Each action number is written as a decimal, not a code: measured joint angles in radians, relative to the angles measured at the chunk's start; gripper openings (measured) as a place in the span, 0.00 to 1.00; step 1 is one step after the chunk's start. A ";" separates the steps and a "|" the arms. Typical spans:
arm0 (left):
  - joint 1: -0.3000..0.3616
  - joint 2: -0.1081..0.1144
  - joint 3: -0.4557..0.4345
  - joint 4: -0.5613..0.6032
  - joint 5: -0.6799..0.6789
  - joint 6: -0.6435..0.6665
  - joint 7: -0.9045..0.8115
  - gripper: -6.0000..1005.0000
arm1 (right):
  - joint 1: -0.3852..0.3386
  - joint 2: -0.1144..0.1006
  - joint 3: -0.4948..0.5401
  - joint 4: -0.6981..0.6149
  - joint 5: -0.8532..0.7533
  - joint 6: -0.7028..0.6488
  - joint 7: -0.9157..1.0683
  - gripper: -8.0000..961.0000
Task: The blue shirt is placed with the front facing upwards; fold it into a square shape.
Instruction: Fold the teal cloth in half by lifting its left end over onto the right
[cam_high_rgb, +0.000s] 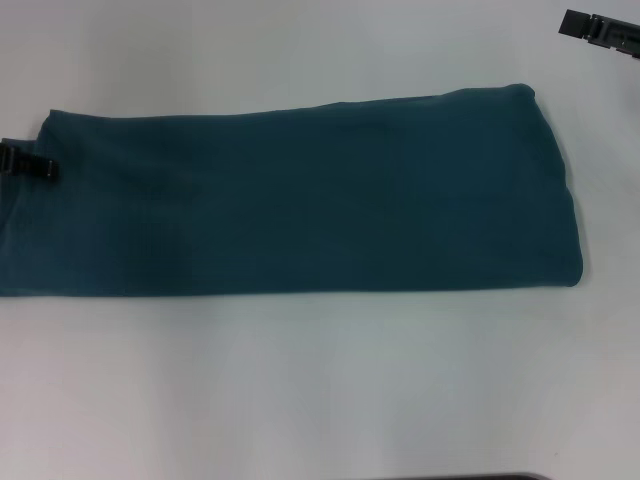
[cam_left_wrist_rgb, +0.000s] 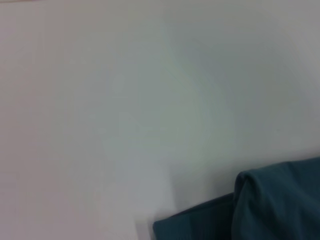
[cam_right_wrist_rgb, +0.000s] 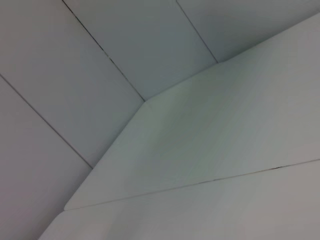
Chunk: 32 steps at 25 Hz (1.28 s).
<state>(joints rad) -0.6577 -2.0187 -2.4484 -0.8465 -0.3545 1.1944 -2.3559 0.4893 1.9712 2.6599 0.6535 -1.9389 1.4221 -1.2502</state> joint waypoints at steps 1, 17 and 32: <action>0.000 0.000 0.001 0.000 0.000 0.000 0.000 0.85 | 0.000 0.000 0.000 0.000 0.000 0.000 0.000 0.98; 0.001 0.002 0.008 0.009 0.002 0.023 0.004 0.86 | 0.000 0.000 0.000 0.000 0.001 0.000 0.000 0.98; 0.002 0.005 0.008 0.001 0.026 0.078 0.009 0.86 | 0.000 0.000 0.000 0.000 0.014 0.000 0.000 0.98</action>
<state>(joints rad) -0.6553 -2.0133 -2.4407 -0.8454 -0.3283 1.2722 -2.3465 0.4894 1.9711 2.6599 0.6534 -1.9250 1.4220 -1.2507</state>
